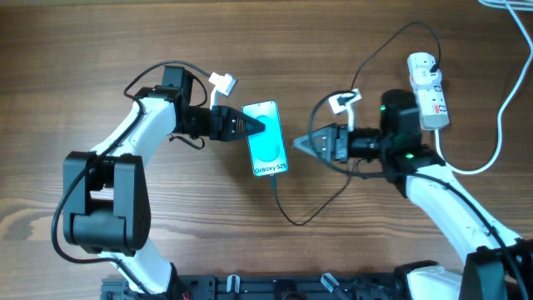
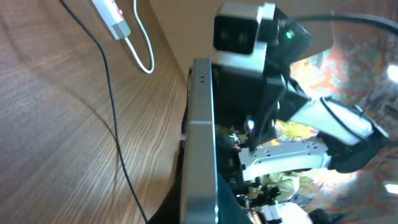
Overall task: Plug charger to phone and switch on socket
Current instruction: 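Open the right gripper off the plug and move it toward the power strip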
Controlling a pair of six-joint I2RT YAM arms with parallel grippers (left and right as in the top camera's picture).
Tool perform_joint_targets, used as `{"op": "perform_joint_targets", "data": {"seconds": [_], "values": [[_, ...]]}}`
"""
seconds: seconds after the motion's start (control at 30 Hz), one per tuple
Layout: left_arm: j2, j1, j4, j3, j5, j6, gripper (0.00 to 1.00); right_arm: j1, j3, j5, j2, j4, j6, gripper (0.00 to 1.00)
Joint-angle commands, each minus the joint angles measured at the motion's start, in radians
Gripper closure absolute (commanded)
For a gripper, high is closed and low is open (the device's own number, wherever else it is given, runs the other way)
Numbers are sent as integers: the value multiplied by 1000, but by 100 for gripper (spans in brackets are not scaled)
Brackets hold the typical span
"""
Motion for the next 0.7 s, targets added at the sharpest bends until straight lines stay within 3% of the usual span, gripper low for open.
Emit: {"op": "perform_joint_targets", "data": {"seconds": [0.0,0.23,0.33,0.43,0.5,0.57,0.63,0.67], "values": [[-55,-5,0,-6,85,107,96,-71,25,-181,-11,7,-79,35],[-97,-22,5,-5,85,42,96,-107,25,-137,-11,-19,-63,35],[-99,-29,18,-4,84,-91,96,-107,25,78,-12,-116,-48,35],[-100,-45,22,-4,77,-154,96,-107,25,311,-32,-253,-48,43],[-100,-80,51,-4,0,-252,96,-107,26,438,-91,-327,-42,44],[-100,-129,127,3,-141,-425,96,-107,36,538,-155,-377,-16,44],[-100,-200,206,34,-349,-589,96,-107,74,740,-286,-502,33,47],[-100,-239,214,64,-465,-607,96,-107,99,834,-362,-585,33,50]]}}
